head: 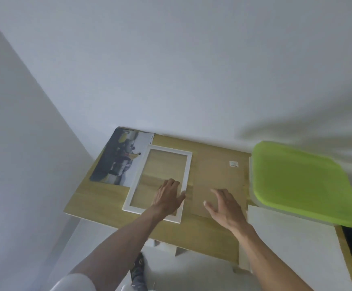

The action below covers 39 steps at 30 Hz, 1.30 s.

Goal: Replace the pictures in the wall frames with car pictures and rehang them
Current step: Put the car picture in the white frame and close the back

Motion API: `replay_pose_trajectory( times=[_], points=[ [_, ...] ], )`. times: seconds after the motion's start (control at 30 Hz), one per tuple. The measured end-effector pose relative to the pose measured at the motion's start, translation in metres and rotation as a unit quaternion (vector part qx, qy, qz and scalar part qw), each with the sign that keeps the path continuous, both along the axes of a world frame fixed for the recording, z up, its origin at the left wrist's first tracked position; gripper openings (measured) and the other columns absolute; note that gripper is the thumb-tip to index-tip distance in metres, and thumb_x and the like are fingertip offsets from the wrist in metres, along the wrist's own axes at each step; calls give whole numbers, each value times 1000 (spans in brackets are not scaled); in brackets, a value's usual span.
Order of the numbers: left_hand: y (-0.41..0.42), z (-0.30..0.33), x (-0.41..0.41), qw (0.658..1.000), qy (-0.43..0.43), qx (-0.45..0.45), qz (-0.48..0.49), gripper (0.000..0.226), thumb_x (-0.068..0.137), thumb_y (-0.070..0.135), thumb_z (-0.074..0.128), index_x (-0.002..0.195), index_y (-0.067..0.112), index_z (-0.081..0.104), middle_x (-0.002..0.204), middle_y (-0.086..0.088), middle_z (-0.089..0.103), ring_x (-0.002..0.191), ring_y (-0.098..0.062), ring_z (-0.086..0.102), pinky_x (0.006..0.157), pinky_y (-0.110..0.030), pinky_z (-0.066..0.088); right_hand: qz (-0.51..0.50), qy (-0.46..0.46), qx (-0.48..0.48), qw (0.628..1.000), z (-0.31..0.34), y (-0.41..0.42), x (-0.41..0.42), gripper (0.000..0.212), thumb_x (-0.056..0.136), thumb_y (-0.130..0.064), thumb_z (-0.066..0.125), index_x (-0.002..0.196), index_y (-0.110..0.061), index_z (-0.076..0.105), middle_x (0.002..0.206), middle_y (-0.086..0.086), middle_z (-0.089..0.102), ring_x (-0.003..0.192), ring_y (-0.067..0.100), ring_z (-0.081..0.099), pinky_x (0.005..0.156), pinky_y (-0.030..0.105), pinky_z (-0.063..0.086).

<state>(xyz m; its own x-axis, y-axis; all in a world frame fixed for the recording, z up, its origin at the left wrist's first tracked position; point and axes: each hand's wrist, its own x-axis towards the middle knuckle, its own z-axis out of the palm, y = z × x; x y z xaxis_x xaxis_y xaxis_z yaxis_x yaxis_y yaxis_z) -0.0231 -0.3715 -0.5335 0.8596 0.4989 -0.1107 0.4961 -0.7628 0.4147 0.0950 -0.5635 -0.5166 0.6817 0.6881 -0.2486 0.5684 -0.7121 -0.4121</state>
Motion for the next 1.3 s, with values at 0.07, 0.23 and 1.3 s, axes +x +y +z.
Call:
replay_pose_trajectory(
  times=[0.07,0.23,1.3],
  points=[
    [40,3,-12,1000,-8,1,28,47,95,41,51,131,10,53,131,-4,56,122,-22,49,94,-36,46,25,-1,4,1000,1,42,-11,58,95,-55,48,143,-22,44,143,0,46,128,19,48,102,33,46],
    [139,0,-45,995,-2,3,103,47,95,41,51,130,10,54,131,-7,56,122,-26,50,97,-39,45,72,-6,11,997,-4,147,-42,55,95,-54,48,141,-22,45,143,-1,45,130,19,46,103,32,44],
    [328,-14,-151,792,-123,-394,450,25,83,-2,62,95,17,71,95,-12,72,80,-27,70,71,-39,61,-42,88,-4,995,-27,341,-120,49,98,-31,54,143,-15,44,147,9,42,128,26,53,108,36,42]
  ],
)
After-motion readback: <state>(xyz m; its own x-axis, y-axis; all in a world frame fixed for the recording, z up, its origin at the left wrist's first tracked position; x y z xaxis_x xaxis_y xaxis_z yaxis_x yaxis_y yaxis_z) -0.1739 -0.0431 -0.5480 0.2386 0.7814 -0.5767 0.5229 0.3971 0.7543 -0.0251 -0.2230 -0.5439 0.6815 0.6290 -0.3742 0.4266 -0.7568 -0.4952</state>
